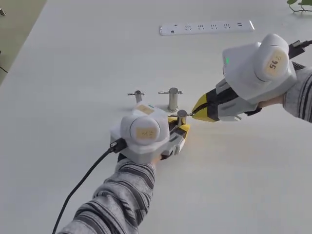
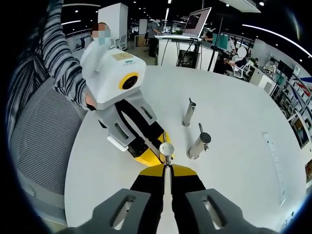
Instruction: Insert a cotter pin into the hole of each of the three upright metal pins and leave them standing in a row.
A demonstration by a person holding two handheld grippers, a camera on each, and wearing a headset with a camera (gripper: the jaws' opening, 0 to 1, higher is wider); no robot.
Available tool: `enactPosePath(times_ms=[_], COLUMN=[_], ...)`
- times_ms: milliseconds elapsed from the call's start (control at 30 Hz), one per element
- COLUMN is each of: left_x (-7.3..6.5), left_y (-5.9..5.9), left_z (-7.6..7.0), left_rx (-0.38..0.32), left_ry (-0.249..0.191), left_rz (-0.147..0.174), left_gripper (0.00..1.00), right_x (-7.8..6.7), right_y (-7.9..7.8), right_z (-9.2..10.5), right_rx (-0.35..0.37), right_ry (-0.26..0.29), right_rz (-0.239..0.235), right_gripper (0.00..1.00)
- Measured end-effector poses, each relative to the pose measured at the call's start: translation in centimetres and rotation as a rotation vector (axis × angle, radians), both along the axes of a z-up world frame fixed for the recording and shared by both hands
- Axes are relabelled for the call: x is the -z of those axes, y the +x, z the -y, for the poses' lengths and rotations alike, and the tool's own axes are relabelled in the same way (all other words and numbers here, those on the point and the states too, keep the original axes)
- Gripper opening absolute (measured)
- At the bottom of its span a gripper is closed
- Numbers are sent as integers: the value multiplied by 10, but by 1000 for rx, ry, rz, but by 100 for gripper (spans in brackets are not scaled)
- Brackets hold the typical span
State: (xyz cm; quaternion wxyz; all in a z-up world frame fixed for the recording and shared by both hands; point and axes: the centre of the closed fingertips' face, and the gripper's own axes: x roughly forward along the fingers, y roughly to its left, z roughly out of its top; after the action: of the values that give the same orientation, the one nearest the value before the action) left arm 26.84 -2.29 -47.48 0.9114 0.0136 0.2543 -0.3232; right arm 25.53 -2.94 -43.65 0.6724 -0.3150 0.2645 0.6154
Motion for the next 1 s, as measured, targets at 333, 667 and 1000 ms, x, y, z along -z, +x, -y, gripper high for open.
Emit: enactPosePath(times_ms=[333, 667, 1000], left_x=[0, 1, 3], left_y=[0, 0, 0], left_z=[0, 0, 0], left_rx=[-5, -5, -21], left_ry=[-6, -4, 0], left_rz=[-5, -8, -23], left_gripper=[10, 11, 12], right_x=[1, 0, 1], right_y=[0, -3, -2], right_z=[-4, -5, -8], right_rx=[6, -9, 11], right_ry=[8, 3, 9], right_rz=[-12, -8, -1], right_gripper=[0, 0, 0])
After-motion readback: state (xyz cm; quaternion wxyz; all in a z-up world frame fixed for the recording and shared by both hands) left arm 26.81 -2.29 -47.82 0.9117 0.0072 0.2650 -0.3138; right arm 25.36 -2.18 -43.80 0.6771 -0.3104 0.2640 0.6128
